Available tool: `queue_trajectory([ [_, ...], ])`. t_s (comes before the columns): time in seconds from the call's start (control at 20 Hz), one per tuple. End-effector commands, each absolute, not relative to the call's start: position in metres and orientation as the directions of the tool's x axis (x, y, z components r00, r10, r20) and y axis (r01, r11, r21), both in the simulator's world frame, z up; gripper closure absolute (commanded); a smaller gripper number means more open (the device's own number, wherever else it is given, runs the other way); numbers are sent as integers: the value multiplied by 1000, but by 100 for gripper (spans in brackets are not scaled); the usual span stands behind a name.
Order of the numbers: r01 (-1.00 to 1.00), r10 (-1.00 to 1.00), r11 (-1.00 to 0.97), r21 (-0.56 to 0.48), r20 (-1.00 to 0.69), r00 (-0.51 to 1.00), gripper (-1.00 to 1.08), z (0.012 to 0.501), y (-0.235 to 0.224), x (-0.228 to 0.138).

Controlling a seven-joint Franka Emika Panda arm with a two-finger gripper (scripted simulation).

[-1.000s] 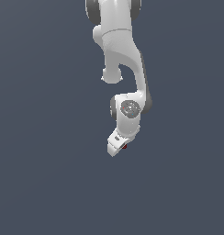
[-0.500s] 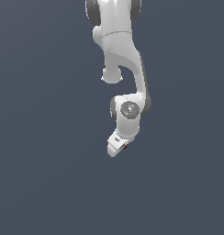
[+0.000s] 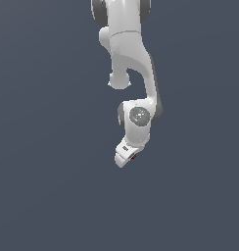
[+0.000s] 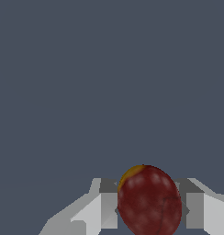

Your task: Pick up the object and move it to a goal position.

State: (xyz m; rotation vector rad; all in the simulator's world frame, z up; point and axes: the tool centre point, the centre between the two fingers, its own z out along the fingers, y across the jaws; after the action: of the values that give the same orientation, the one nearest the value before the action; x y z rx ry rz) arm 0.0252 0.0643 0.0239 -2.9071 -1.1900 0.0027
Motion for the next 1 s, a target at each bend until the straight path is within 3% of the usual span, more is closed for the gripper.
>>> queue_trajectory([
  [0.0, 702, 702, -713, 0, 0, 713, 108, 34, 68, 27],
  [0.4, 702, 702, -712, 0, 0, 712, 108, 92, 87, 33],
  [0.95, 702, 702, -712, -1, 0, 712, 108, 210, 127, 48],
])
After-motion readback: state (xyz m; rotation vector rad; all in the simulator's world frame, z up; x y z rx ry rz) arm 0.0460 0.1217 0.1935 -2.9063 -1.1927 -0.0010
